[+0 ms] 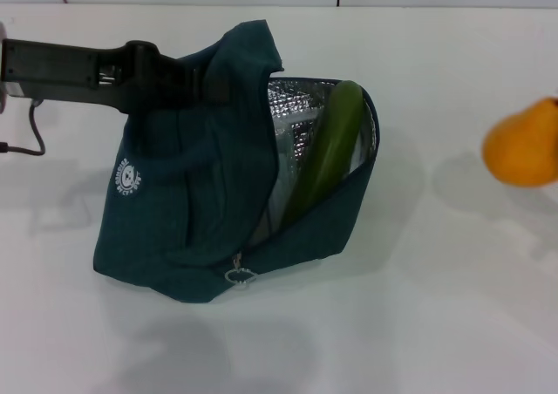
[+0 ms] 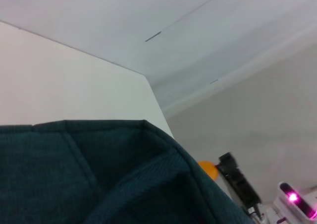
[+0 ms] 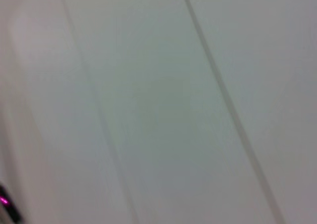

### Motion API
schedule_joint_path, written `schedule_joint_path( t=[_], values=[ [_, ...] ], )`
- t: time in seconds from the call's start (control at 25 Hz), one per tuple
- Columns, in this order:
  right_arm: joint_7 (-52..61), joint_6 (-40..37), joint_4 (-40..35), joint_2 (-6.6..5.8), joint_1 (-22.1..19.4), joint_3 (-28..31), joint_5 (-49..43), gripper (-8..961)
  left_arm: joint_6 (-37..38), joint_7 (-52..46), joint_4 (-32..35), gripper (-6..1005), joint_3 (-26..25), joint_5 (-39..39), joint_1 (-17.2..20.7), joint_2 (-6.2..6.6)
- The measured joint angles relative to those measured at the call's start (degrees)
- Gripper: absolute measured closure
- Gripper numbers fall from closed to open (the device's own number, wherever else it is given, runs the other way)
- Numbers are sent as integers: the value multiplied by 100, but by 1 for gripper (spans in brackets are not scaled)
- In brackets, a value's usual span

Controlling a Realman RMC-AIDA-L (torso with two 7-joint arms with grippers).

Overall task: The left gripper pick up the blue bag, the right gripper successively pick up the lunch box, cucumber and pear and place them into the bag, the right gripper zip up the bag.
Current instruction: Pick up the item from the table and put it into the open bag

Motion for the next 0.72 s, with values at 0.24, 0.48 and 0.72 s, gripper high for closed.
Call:
schedule_joint_path(
  t=[0.24, 0.48, 0.72],
  values=[
    [450, -283, -18, 229, 754, -27, -315, 932, 3, 53, -224, 951, 4, -1, 23, 40],
    [787, -244, -77, 527, 1523, -27, -897, 931, 4, 98, -277, 950, 17, -1, 9, 61],
    [972, 1, -109, 623, 1912, -369, -1147, 931, 3, 143, -377, 949, 10, -1, 16, 127]
  ],
)
